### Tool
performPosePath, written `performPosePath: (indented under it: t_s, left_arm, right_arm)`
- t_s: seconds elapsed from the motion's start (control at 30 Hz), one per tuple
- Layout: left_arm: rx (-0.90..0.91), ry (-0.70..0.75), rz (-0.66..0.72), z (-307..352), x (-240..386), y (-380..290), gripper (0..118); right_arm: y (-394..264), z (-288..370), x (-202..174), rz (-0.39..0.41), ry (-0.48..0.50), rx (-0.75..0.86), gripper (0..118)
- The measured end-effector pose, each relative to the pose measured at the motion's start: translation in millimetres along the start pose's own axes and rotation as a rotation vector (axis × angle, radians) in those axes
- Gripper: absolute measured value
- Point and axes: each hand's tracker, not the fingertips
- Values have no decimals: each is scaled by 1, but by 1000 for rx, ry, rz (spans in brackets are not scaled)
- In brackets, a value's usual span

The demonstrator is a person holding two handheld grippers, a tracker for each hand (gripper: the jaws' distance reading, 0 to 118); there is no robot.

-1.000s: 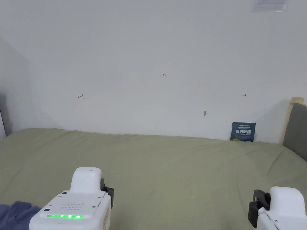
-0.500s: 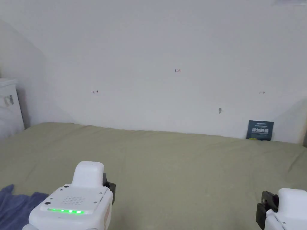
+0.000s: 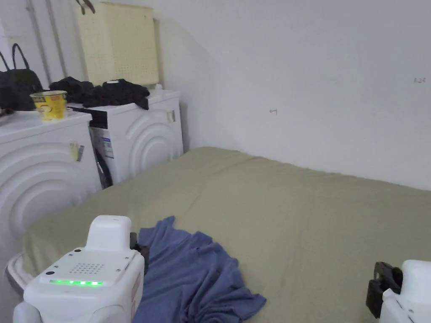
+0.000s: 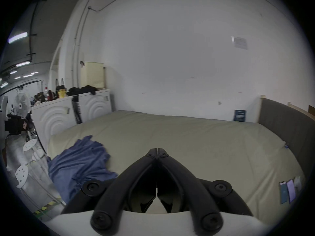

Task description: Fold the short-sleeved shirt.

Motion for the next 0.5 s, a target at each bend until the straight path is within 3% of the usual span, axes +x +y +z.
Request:
performPosePath:
  t_s: [0.2, 0.5]
  left_arm:
    - [-9, 66, 30, -1, -36, -7, 0]
    - [-26, 73, 54, -15, -40, -14, 0]
  right_arm:
    - [0, -18, -33, 26, 68, -10, 0]
    - [2, -30, -40, 41, 85, -23, 0]
